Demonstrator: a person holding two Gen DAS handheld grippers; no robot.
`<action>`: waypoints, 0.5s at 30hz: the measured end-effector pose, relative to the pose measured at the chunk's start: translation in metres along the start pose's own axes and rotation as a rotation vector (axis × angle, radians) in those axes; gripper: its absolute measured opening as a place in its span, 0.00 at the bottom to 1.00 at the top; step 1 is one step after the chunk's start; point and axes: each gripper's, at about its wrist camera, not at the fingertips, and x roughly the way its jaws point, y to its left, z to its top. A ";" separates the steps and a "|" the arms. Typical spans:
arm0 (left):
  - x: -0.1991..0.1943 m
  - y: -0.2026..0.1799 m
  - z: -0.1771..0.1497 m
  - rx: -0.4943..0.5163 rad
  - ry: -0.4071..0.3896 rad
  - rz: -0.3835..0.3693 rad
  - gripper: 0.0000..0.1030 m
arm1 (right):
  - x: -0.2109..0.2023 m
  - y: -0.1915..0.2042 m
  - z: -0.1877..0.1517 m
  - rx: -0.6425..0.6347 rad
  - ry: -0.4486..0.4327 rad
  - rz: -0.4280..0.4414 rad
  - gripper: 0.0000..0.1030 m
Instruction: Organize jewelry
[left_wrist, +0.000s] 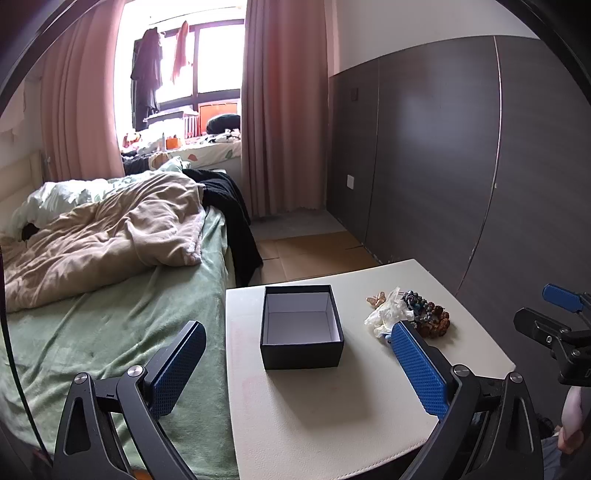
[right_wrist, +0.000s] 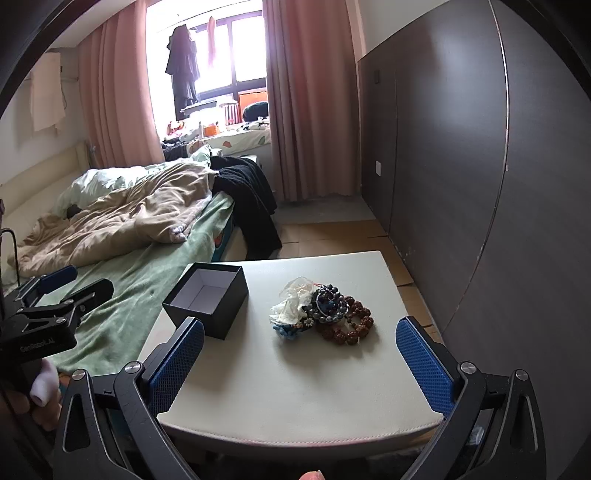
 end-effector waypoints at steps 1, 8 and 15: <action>0.000 0.000 0.001 0.000 0.000 0.000 0.98 | 0.000 0.000 0.000 -0.003 -0.001 0.000 1.00; 0.001 -0.001 0.000 0.002 0.001 0.003 0.98 | -0.003 0.003 -0.001 -0.008 -0.002 -0.002 1.00; 0.001 -0.001 0.000 0.002 0.000 0.002 0.98 | -0.002 0.004 -0.001 -0.009 -0.005 -0.002 1.00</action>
